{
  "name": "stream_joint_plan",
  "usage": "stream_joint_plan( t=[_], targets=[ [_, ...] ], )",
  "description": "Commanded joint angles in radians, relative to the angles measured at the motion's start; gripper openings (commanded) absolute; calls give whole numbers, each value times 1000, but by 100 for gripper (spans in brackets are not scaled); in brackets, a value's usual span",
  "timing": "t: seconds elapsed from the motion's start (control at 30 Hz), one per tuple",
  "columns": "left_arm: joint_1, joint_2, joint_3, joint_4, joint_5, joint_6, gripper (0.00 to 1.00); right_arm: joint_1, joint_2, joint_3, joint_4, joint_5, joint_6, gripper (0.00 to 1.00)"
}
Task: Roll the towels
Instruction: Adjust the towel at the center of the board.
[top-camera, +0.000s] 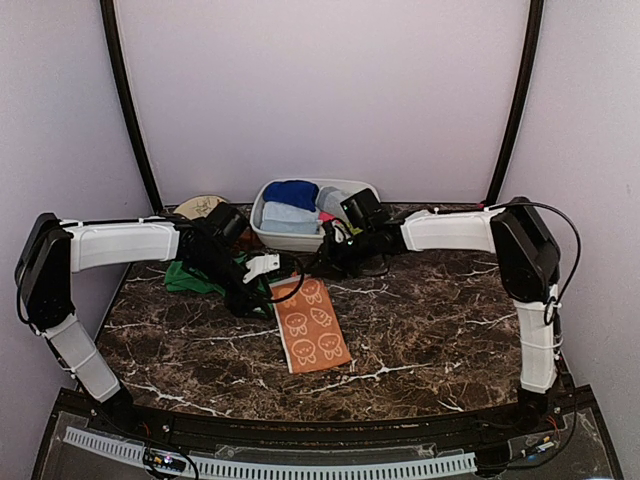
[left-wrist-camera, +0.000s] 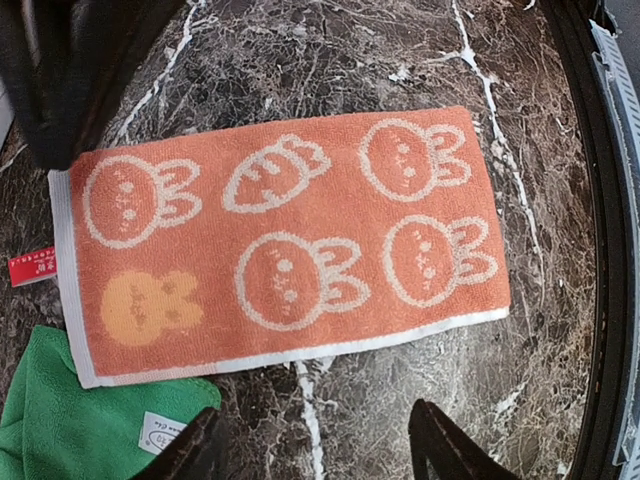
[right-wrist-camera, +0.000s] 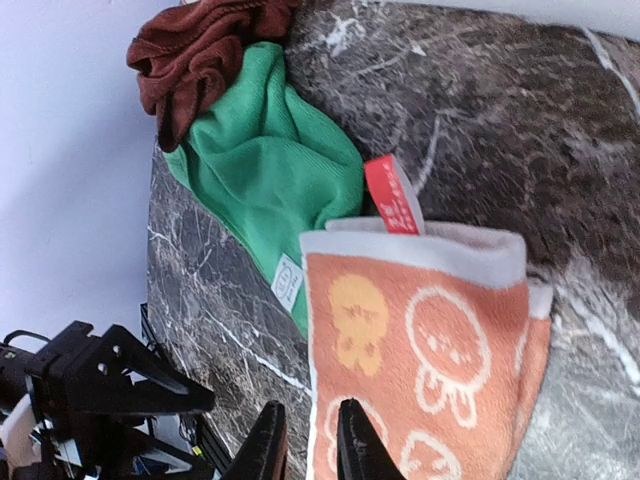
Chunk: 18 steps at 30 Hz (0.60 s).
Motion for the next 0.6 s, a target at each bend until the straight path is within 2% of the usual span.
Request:
stream_joint_plan(
  t=[0.0,0.23,0.4,0.57],
  targets=[
    [-1,-40,-9,-42,-3,11,63,1,114,90,-62,-41,-60,18],
    [-1,-83,-29,-89,5,46,63,-18,209,106,-8,-49,-44,17],
    [-1,-107,-49,-110,20,68,64,-40,205,23,107,-53,7,17],
    [-1,-92,-42,-107,22,68,64,-69,154,-38,87,69,11,14]
  ],
)
